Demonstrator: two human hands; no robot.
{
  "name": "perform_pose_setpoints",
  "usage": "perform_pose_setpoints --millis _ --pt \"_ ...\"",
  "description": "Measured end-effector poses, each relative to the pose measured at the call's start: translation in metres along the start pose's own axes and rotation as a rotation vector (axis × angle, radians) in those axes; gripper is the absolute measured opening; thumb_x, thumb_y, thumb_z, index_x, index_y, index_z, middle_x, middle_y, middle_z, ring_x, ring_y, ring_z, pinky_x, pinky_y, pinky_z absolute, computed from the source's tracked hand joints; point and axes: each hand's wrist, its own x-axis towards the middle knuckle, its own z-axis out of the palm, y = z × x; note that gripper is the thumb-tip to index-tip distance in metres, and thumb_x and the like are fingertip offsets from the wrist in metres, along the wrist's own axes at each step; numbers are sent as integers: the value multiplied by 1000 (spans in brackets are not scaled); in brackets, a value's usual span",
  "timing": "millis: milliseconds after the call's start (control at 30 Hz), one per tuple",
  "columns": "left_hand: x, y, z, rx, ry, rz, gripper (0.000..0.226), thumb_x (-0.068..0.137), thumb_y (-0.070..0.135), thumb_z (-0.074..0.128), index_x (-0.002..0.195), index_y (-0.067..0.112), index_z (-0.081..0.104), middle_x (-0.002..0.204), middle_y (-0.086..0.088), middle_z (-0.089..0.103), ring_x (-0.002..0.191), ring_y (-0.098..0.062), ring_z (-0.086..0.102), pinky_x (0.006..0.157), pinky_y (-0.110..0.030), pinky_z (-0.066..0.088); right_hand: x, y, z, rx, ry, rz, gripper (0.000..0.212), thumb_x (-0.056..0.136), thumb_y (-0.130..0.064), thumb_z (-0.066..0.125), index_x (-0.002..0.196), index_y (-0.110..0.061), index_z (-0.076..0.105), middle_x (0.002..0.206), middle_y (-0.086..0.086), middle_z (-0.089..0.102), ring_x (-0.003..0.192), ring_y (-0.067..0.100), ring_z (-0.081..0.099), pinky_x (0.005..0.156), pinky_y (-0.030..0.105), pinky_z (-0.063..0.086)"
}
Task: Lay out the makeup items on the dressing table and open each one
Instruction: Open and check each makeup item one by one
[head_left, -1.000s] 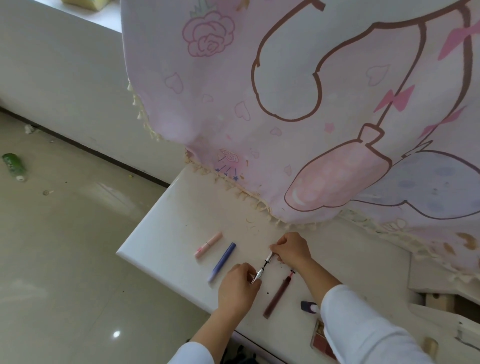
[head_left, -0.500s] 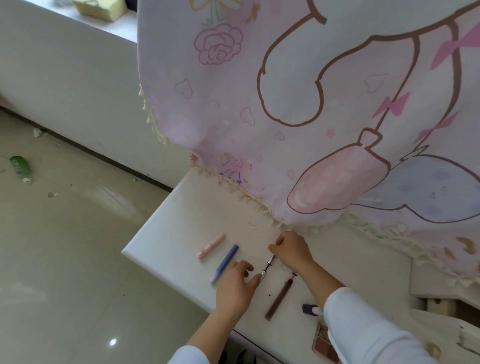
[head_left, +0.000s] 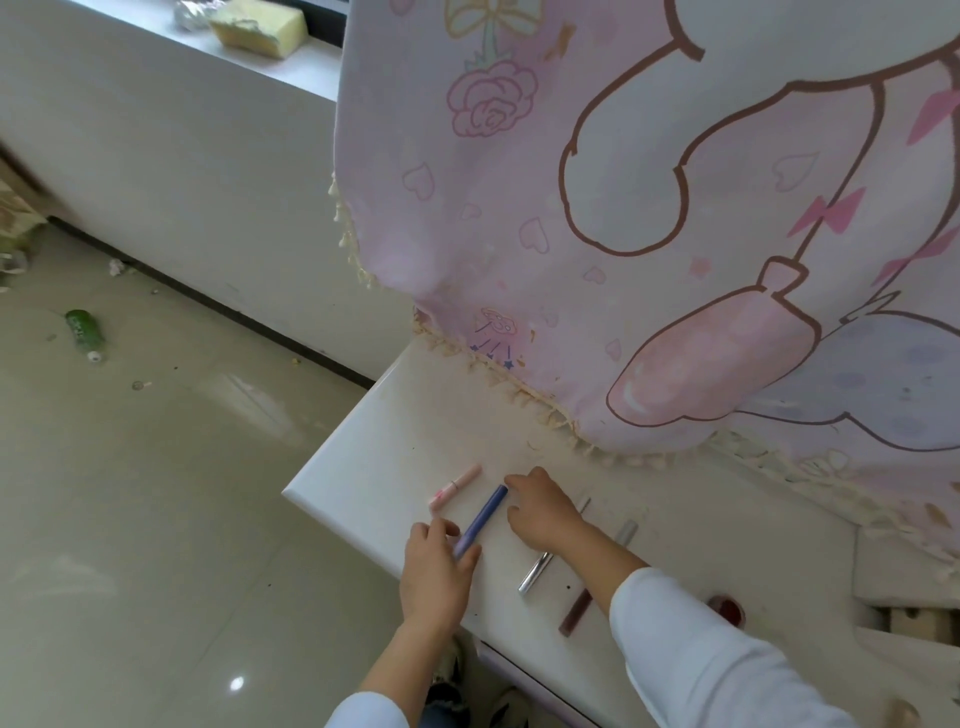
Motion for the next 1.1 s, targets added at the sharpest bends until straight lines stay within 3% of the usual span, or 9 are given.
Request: perform_pose_setpoints --millis 100,200,333,467,600,700,900,1100 --pt "3 0 -1 8 -16 -10 20 90 33 57 105 20 60 101 3 46 91 -13 48 71 -23 39 -3 -2 4 29 -21 29 52 96 -19 44 147 -15 32 145 11 30 128 27 43 106 31 38" --pt "2 -1 -2 -8 -19 31 18 91 34 57 103 21 60 98 4 48 87 -13 50 68 -22 38 -8 -2 3 135 26 40 49 96 -21 48 143 -15 39 138 10 40 122 24 48 101 29 42" --pt "-5 5 -8 -73 0 79 11 90 32 58 95 23 61 93 5 53 79 -11 51 59 -19 34 -19 -3 -7 344 225 27 30 93 -26 57 117 -8 61 106 3 62 93 14 56 79 22 44" --pt "-16 14 -16 -157 -29 152 9 92 31 57 93 22 58 84 6 59 71 -7 50 58 -17 37 -31 -1 -18 630 287 28 10 87 -20 66 91 -11 64 89 3 68 83 18 68 78 32 56" --pt "-29 28 -25 -155 -81 237 6 96 28 50 97 22 50 77 6 55 63 -7 47 57 -18 38 -47 0 -30 852 273 33 4 84 -10 68 84 -8 64 83 10 69 67 17 67 61 23 53" --pt "-38 41 -31 -152 -111 267 11 94 34 52 101 25 50 81 6 59 68 -11 54 64 -24 48 -62 0 -34 872 255 -19 4 85 -11 67 87 -7 67 77 7 68 63 14 64 59 21 51" --pt "-54 53 -38 -122 -51 287 17 90 40 57 90 25 48 82 8 57 66 -8 53 59 -17 39 -87 3 -35 819 239 -86 16 85 -23 69 78 -9 65 64 2 65 53 11 56 54 23 47" --pt "-59 47 -40 -135 -23 318 15 88 37 61 85 24 53 74 10 56 64 -6 50 58 -16 36 -98 4 -35 810 193 -136 15 87 -19 68 84 -4 66 65 4 64 55 11 57 54 20 47"
